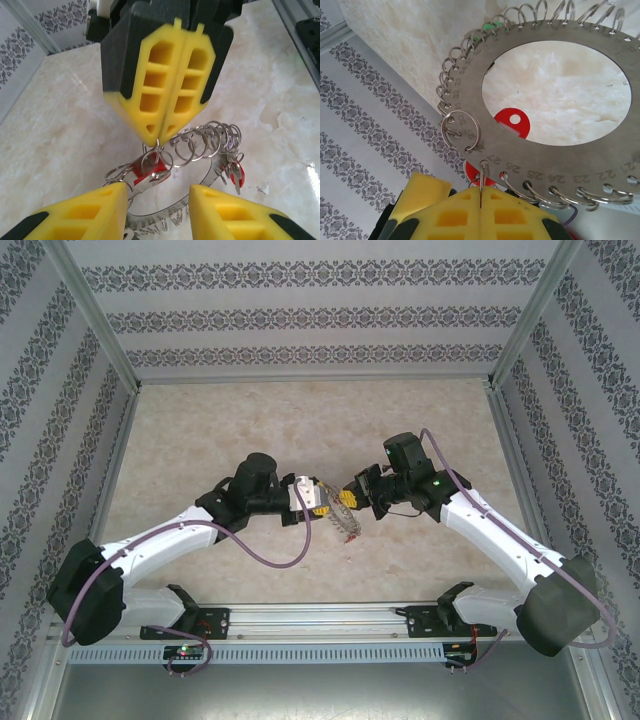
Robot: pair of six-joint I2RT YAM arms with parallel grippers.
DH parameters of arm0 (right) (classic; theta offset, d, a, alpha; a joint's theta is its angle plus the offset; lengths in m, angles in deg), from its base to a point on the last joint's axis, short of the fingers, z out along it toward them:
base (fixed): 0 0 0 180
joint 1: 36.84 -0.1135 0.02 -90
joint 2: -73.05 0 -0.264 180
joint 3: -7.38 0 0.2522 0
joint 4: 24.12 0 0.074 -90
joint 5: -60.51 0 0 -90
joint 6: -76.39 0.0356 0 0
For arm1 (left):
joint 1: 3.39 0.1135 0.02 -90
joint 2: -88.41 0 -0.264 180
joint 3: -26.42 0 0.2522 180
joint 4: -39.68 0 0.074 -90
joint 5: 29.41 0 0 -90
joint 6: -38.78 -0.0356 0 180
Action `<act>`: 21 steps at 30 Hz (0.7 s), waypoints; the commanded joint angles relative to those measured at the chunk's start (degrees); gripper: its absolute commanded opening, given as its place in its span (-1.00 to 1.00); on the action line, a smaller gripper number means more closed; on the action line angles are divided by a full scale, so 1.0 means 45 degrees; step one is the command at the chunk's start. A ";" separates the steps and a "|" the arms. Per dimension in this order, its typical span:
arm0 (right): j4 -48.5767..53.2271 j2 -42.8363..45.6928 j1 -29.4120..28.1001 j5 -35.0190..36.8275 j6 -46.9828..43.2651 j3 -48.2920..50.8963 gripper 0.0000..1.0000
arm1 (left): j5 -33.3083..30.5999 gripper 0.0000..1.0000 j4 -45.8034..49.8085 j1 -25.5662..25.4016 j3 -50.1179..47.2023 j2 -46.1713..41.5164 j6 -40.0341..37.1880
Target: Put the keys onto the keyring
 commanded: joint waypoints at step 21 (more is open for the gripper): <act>-0.0674 -0.0041 -0.0329 -0.0023 0.0342 -0.0127 -1.00 | -0.0134 -0.57 -0.0414 -0.0415 0.0650 0.1062 -0.0722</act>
